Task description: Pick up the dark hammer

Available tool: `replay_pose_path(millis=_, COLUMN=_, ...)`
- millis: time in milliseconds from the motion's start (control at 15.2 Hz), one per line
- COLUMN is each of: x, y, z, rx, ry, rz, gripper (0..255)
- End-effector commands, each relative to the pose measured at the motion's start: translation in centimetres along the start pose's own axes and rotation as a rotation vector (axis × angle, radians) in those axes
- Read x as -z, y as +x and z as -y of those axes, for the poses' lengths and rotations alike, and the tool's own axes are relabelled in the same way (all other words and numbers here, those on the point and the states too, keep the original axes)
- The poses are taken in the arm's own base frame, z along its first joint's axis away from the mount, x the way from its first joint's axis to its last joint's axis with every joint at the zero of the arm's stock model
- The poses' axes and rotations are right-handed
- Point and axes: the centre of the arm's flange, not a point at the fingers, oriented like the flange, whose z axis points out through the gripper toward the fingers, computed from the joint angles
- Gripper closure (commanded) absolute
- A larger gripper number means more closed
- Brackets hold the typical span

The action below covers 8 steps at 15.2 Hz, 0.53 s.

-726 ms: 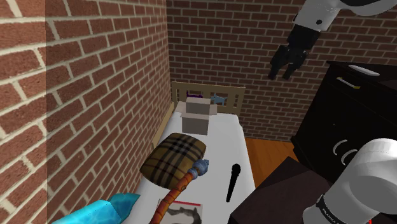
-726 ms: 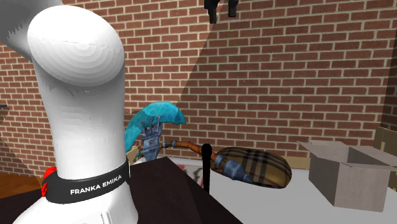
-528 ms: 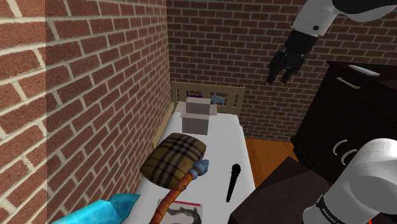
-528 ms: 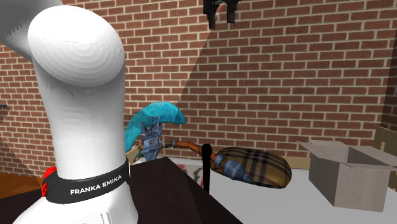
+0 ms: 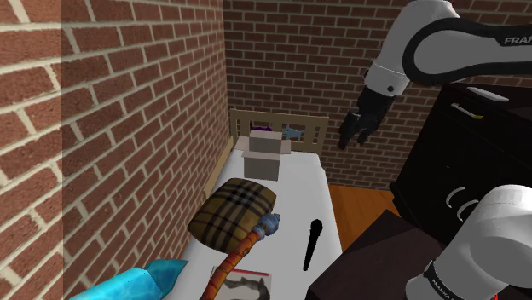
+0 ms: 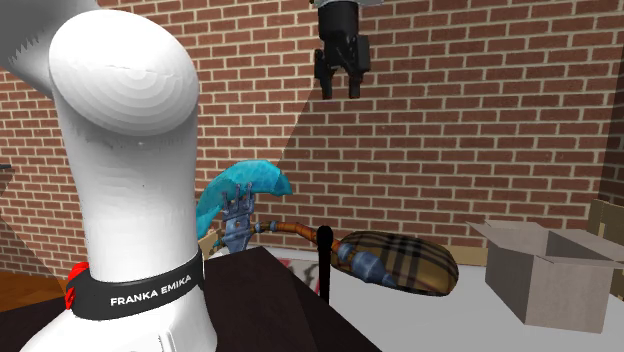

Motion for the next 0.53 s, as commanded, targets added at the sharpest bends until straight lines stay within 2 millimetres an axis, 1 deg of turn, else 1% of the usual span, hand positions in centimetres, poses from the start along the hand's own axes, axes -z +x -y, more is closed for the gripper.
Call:
replay_pose_path(millis=0, x=-2.5, y=0.0, z=0.2, rx=0.009, ry=-0.008, rz=0.004, gripper=0)
replay_pose_path(millis=462, x=-11.6, y=-0.6, z=1.6, rx=0.042, ry=-0.035, rz=0.026, gripper=0)
